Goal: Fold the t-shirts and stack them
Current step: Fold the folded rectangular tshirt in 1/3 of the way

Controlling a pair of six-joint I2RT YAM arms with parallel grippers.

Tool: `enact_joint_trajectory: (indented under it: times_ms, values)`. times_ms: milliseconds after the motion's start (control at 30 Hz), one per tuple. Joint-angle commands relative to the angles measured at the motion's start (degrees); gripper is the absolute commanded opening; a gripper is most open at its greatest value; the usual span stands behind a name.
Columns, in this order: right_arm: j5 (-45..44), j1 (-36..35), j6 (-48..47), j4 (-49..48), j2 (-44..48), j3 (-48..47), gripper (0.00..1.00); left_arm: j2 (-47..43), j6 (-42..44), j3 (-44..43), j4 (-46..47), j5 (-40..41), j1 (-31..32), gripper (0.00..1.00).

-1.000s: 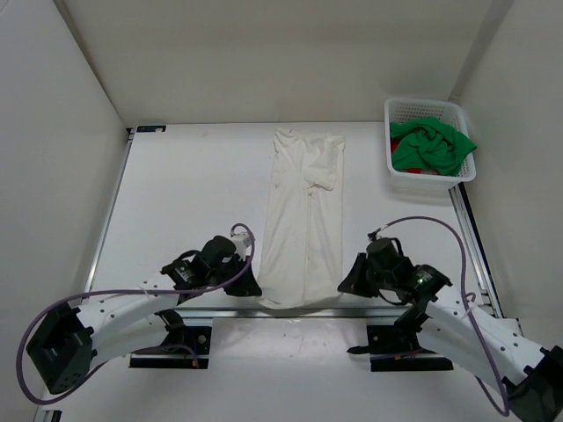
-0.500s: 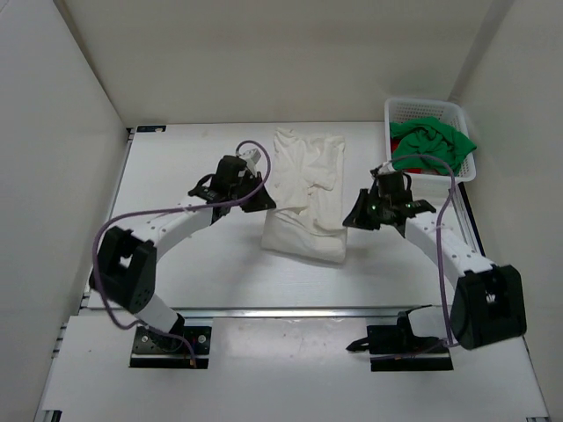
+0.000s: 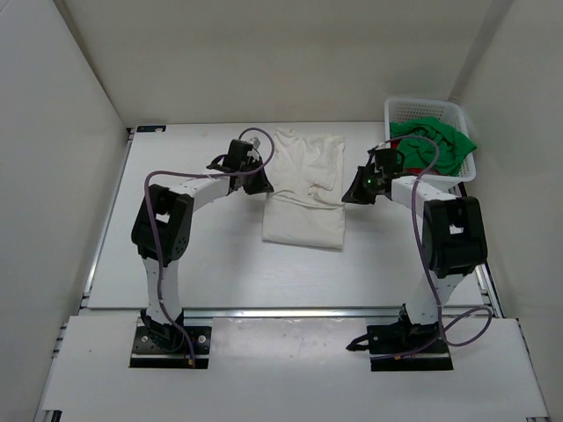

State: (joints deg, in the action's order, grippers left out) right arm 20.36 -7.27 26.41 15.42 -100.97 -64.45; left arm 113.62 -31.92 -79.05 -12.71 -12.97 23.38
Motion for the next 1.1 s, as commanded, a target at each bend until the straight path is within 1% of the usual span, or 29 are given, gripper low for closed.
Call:
enact_joint_trajectory:
  times_ms: [0, 133, 233, 300, 333, 367, 400, 433, 467, 500, 533, 567, 633, 667, 700, 733, 767, 800, 833, 900, 1000, 1067]
  values:
    - [2.5, 1.1, -1.7, -4.5, -2.9, -4.2, 0.00, 1.9, -1.5, -4.1, 3.4, -0.5, -1.3, 0.01]
    - [2.6, 2.0, -0.9, -5.4, -6.4, -6.9, 0.00, 4.6, -2.9, -5.4, 6.5, -1.8, -2.0, 0.11]
    - [2.8, 2.2, -1.0, -6.4, -6.8, -8.0, 0.02, 4.2, -3.9, -4.7, 10.2, -2.8, -2.9, 0.17]
    - [3.3, 2.2, -1.3, -5.4, -7.4, -8.8, 0.07, 3.1, -3.9, -3.4, 11.4, -1.9, -2.9, 0.25]
    - [3.4, 2.1, -1.2, -5.6, -7.1, -9.1, 0.15, 2.5, -4.0, -3.4, 11.8, -1.7, -3.3, 0.31]
    - [3.6, 2.4, -0.8, -5.7, -7.1, -9.3, 0.23, 1.8, -4.0, -3.1, 11.7, -1.9, -3.9, 0.42]
    - [3.5, 2.3, -1.2, -5.4, -6.1, -8.8, 0.28, 1.2, -4.5, -2.8, 11.8, -2.1, -4.3, 0.48]
    - [2.7, 2.1, -1.0, -5.7, -5.2, -8.4, 0.33, 0.3, -5.2, -1.2, 12.1, -2.8, -4.9, 0.58]
    - [1.2, 2.0, -1.1, -5.7, -3.6, -8.2, 0.36, -1.5, -5.4, -0.9, 13.8, -2.7, -5.4, 0.55]
    - [0.7, 1.5, -1.3, -5.4, -1.9, -7.7, 0.38, -3.5, -5.7, 1.4, 14.9, -2.7, -5.2, 0.51]
    - [-0.8, 1.2, -1.5, -4.9, -0.2, -7.7, 0.37, -4.3, -5.9, 3.0, 15.3, -2.4, -4.7, 0.41]
    - [-2.2, 0.3, -1.6, -5.3, 0.0, -7.0, 0.38, -5.9, -5.7, 4.2, 15.3, -2.1, -3.4, 0.37]
    - [-4.5, -1.2, -1.6, -6.7, 3.3, -4.0, 0.40, -8.2, -5.1, 6.9, 15.8, -0.8, -0.4, 0.33]
    - [-5.6, -1.7, -1.5, -7.8, 3.9, -3.3, 0.38, -9.0, -5.0, 9.2, 16.0, -1.0, 1.7, 0.32]
    - [-4.7, -3.3, -1.5, -8.8, 4.2, -1.9, 0.25, -9.3, -5.3, 10.3, 17.1, -0.9, 3.5, 0.31]
    - [-3.8, -3.8, -2.2, -9.4, 4.2, -0.7, 0.17, -9.5, -6.0, 13.4, 18.4, -1.2, 4.7, 0.31]
    - [-2.8, -5.8, -2.2, -9.7, 3.7, -0.4, 0.06, -9.2, -6.7, 15.7, 20.1, -1.5, 5.8, 0.31]
    - [-2.7, -8.0, -2.9, -9.5, 3.5, -0.2, 0.00, -8.6, -6.8, 16.1, 20.9, -0.6, 6.9, 0.30]
    - [-2.8, -10.3, -4.3, -9.3, 2.2, -0.7, 0.00, -8.1, -7.4, 17.5, 21.3, -0.9, 7.3, 0.30]
    - [-3.8, -13.1, -4.8, -7.6, -0.1, -1.7, 0.00, -6.2, -9.2, 20.5, 22.7, -2.4, 6.8, 0.27]
    - [-1.8, -14.6, -5.1, -8.7, -2.9, -3.0, 0.00, -7.0, -11.0, 25.5, 27.0, -4.8, 6.2, 0.28]
    - [-0.5, -14.9, -5.1, -9.4, -5.2, -5.1, 0.00, -8.0, -10.4, 27.5, 27.3, -3.0, 6.9, 0.27]
